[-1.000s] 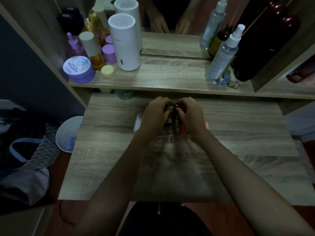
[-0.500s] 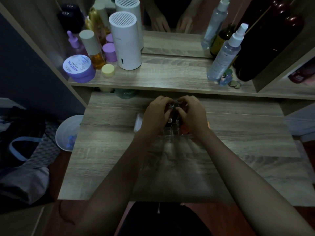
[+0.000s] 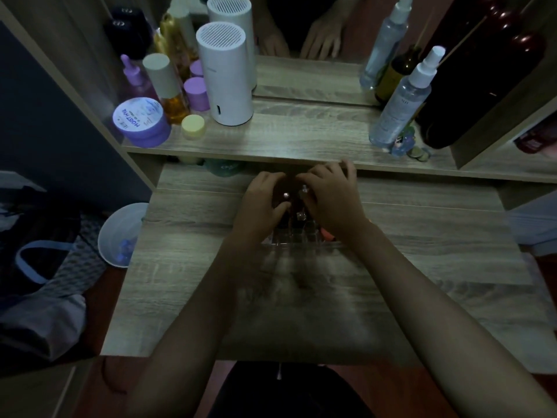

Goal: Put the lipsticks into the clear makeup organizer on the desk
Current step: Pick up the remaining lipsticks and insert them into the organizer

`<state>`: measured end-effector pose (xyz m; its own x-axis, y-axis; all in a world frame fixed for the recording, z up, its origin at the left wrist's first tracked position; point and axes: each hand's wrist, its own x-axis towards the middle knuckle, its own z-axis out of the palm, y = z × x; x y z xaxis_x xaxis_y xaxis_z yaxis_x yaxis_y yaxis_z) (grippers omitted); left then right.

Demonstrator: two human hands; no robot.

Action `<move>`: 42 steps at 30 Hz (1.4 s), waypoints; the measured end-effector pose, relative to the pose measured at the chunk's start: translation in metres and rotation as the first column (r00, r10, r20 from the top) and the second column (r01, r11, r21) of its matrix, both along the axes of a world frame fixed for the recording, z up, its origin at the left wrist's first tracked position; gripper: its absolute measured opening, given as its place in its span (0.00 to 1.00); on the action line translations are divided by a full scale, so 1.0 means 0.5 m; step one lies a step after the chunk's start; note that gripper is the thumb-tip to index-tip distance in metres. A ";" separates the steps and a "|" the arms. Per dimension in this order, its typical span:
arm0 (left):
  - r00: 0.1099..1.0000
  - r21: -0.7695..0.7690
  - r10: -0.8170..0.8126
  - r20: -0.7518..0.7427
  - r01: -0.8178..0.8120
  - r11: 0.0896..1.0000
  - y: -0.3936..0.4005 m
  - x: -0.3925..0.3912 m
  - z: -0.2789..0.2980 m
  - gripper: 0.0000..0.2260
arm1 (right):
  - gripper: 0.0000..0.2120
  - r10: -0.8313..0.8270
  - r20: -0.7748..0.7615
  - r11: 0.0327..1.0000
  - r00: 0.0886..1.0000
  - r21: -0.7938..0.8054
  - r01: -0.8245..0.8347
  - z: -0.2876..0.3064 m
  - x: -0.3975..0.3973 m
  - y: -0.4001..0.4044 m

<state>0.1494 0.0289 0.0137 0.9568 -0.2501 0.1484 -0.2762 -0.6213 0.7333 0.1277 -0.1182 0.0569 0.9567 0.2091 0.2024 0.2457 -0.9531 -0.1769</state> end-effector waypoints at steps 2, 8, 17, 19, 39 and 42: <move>1.000 0.018 0.005 -0.027 -0.004 1.000 0.011 0.003 -0.007 0.22 | 0.12 -0.010 -0.031 0.999 0.999 -0.033 0.009 -0.002 0.002 -0.002; 1.000 0.062 -0.030 -0.002 0.030 0.998 0.009 0.009 -0.016 0.13 | 0.10 -0.028 -0.024 0.999 0.999 -0.039 0.028 -0.007 0.011 -0.001; 0.999 0.048 -0.029 0.037 0.027 0.998 0.004 0.018 -0.027 0.11 | 0.10 -0.042 -0.006 0.998 0.999 -0.039 0.041 -0.008 0.010 -0.005; 0.999 0.046 -0.033 0.031 0.032 0.998 0.005 0.019 -0.030 0.12 | 0.11 -0.039 -0.017 0.999 0.999 -0.031 0.038 -0.005 0.007 -0.006; 0.999 -0.105 -0.007 -0.032 0.004 0.994 0.026 -0.027 -0.039 0.09 | 0.10 -0.093 -0.218 0.940 0.972 0.303 0.158 -0.092 -0.064 0.010; 0.999 -0.108 -0.007 -0.039 0.003 0.994 0.025 -0.029 -0.044 0.09 | 0.08 -0.110 -0.220 0.929 0.969 0.323 0.179 -0.098 -0.056 0.014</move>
<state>0.1351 0.0414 -0.0083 0.9612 -0.2396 0.1368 -0.2486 -0.5366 0.8064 0.0997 -0.1111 0.0080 0.9989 0.0173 0.0429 0.0373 -0.8506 -0.5245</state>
